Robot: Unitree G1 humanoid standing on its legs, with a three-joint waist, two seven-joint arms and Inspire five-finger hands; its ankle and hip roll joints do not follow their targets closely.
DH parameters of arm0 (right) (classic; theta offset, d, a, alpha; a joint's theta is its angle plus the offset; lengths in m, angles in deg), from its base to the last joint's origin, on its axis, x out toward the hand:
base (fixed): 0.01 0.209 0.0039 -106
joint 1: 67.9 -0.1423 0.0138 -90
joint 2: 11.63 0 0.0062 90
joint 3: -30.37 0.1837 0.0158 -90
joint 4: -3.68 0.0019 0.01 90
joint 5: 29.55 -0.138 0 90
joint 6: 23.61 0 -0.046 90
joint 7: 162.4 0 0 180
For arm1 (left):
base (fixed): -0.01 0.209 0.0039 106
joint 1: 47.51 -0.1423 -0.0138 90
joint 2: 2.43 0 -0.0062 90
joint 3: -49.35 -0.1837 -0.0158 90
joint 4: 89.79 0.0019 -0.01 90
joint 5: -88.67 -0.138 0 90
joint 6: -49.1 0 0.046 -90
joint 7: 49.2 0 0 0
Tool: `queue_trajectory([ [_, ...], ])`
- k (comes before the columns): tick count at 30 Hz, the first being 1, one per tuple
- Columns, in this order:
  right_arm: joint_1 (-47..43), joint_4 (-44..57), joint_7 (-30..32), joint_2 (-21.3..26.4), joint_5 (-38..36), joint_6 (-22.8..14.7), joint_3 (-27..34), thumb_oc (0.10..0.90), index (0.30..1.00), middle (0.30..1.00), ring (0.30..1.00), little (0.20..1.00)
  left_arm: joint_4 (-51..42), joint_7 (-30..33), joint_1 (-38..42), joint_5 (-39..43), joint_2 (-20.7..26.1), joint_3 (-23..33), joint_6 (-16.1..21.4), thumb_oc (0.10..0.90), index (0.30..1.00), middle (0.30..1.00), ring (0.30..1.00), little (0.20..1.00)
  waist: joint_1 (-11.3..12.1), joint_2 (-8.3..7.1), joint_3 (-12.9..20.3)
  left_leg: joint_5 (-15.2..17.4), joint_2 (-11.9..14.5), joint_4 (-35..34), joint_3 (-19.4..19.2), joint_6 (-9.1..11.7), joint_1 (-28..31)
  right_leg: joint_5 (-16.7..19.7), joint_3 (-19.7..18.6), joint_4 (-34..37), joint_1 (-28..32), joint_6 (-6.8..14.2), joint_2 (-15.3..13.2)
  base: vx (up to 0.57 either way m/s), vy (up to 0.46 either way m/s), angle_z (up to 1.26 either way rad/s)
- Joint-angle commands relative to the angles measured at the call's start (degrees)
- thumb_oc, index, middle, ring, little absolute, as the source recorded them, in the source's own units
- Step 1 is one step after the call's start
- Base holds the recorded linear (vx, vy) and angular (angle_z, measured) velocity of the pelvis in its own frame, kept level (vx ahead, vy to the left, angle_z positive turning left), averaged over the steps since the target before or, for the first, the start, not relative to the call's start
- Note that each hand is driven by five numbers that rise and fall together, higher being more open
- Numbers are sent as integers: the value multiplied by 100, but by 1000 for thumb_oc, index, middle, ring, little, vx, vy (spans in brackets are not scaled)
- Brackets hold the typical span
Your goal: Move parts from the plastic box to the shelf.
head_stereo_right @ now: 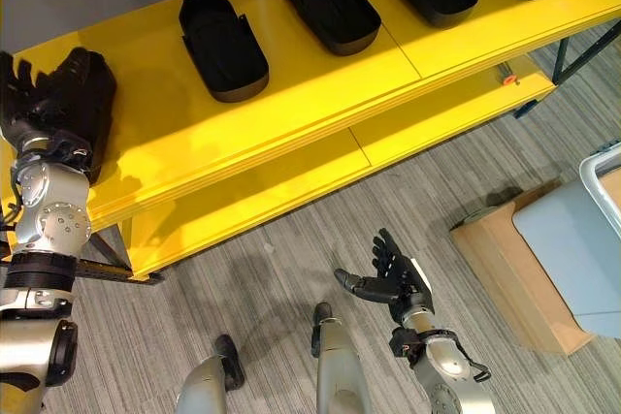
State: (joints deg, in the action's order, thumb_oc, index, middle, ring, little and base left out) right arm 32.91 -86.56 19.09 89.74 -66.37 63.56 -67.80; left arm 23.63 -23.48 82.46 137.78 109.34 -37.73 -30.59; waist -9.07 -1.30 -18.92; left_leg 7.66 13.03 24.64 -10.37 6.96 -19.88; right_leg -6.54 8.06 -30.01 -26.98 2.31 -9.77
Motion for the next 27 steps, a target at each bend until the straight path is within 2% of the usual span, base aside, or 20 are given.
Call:
queue_trajectory([
  [1, -14, 564, -231, 170, -26, -615, 363, 900, 1000, 1000, 1000, 1000, -428, 12, 98, -1266, 811, -33, 678, 900, 1000, 1000, 1000, 1000, 44, 71, 553, -141, 266, 19, 203, -72, -56, -95, -350, 561, 481, 515, -274, 0, 0, 0],
  [8, -9, 563, -385, 280, -80, -711, 406, 900, 1000, 1000, 1000, 1000, -635, 201, -116, -2522, 1335, 50, 531, 900, 1000, 1000, 1000, 1000, 87, 90, 572, -151, 271, 10, 217, -67, -51, -93, -324, 563, 506, 525, -289, -1, 1, 0],
  [9, 10, 572, -487, 358, -107, -760, 447, 900, 1000, 1000, 1000, 1000, -671, 305, -405, -3755, 1847, 126, 238, 900, 1000, 1000, 1000, 1000, 120, 99, 584, -156, 269, 2, 221, -58, -49, -95, -307, 580, 533, 538, -298, -5, 14, 4],
  [10, 30, 578, -570, 406, -137, -773, 485, 900, 1000, 1000, 1000, 1000, -798, 394, -713, -4425, 2121, 298, 56, 900, 1000, 1000, 1000, 1000, 153, 117, 586, -156, 270, -17, 221, -51, -34, -96, -298, 589, 553, 547, -307, 0, 0, 0],
  [11, 43, 568, -593, 418, -159, -782, 519, 900, 1000, 1000, 1000, 1000, -824, 321, -893, -4652, 2243, 392, 24, 900, 1000, 1000, 1000, 1000, 168, 122, 584, -155, 273, -12, 220, -49, -33, -98, -298, 580, 549, 548, -309, 0, 0, 0],
  [12, 55, 527, -644, 442, -208, -819, 530, 900, 1000, 1000, 1000, 1000, -732, 426, -1082, -5513, 2624, 388, -150, 900, 1000, 1000, 1000, 1000, 185, 143, 591, -160, 275, -18, 231, -41, -25, -101, -298, 579, 553, 559, -307, 0, 0, 0],
  [13, 74, 520, -686, 464, -246, -838, 549, 900, 1000, 1000, 1000, 1000, -682, 421, -1178, -5966, 2839, 324, -216, 900, 1000, 1000, 1000, 1000, 194, 149, 595, -162, 275, -26, 232, -40, -20, -105, -291, 580, 565, 565, -315, 3, 13, 4],
  [14, 74, 519, -686, 462, -246, -839, 548, 900, 1000, 1000, 1000, 1000, -680, 423, -1176, -5969, 2840, 321, -216, 900, 1000, 1000, 1000, 1000, 193, 147, 595, -162, 274, -26, 232, -40, -18, -106, -291, 579, 566, 566, -316, 3, 11, 4],
  [16, 83, 498, -731, 517, -342, -874, 535, 900, 1000, 1000, 1000, 1000, -544, 393, -1303, -6553, 3088, 177, -314, 900, 1000, 1000, 1000, 1000, 209, 157, 594, -164, 267, -26, 231, -38, -11, -114, -282, 572, 590, 575, -324, -3, 11, 6],
  [17, 109, 503, -797, 569, -411, -919, 515, 900, 1000, 1000, 1000, 1000, -501, 398, -1424, -7218, 3462, 26, -384, 900, 1000, 1000, 1000, 1000, 231, 166, 593, -165, 260, -23, 237, -33, 2, -129, -259, 565, 619, 584, -344, -5, 17, 11],
  [18, 135, 524, -846, 613, -466, -961, 493, 900, 1000, 1000, 1000, 1000, -505, 373, -1626, -7532, 3602, 13, -380, 900, 1000, 1000, 1000, 1000, 263, 180, 588, -167, 248, -36, 240, -29, 6, -131, -251, 569, 633, 595, -358, 0, 15, 12],
  [21, 161, 546, -871, 657, -477, -980, 477, 900, 1000, 1000, 1000, 1000, -498, 347, -1805, -7786, 3702, 27, -402, 900, 1000, 1000, 1000, 1000, 272, 184, 577, -163, 248, -15, 252, -28, -3, -131, -238, 559, 641, 603, -373, 19, 10, 5],
  [22, 181, 579, -890, 690, -494, -1028, 467, 900, 1000, 1000, 1000, 1000, -535, 410, -1927, -8288, 3914, -39, -415, 900, 1000, 1000, 1000, 1000, 292, 197, 596, -20, 239, 0, 296, 13, 53, -254, -255, 537, 699, 655, -374, 71, 13, 3],
  [24, 191, 565, -900, 743, -501, -1073, 457, 900, 1000, 1000, 1000, 1000, -548, 338, -2016, -8724, 4082, -218, -448, 900, 1000, 1000, 1000, 1000, 303, 197, 585, -24, 228, 2, 304, 11, 47, -251, -246, 551, 710, 660, -380, -10, 6, 3],
  [25, 190, 568, -901, 740, -501, -1077, 458, 900, 1000, 1000, 1000, 1000, -550, 337, -2012, -8729, 4083, -216, -450, 900, 1000, 1000, 1000, 1000, 302, 186, 566, -162, 229, -17, 262, -32, -10, -126, -215, 588, 663, 618, -387, -92, -2, 2],
  [27, 209, 585, -893, 757, -504, -1107, 461, 900, 1000, 1000, 1000, 1000, -529, 293, -2106, -8904, 4161, -268, -424, 900, 1000, 1000, 1000, 1000, 309, 186, 557, -159, 226, -5, 270, -36, -20, -128, -212, 580, 663, 622, -397, -14, 9, 3],
])
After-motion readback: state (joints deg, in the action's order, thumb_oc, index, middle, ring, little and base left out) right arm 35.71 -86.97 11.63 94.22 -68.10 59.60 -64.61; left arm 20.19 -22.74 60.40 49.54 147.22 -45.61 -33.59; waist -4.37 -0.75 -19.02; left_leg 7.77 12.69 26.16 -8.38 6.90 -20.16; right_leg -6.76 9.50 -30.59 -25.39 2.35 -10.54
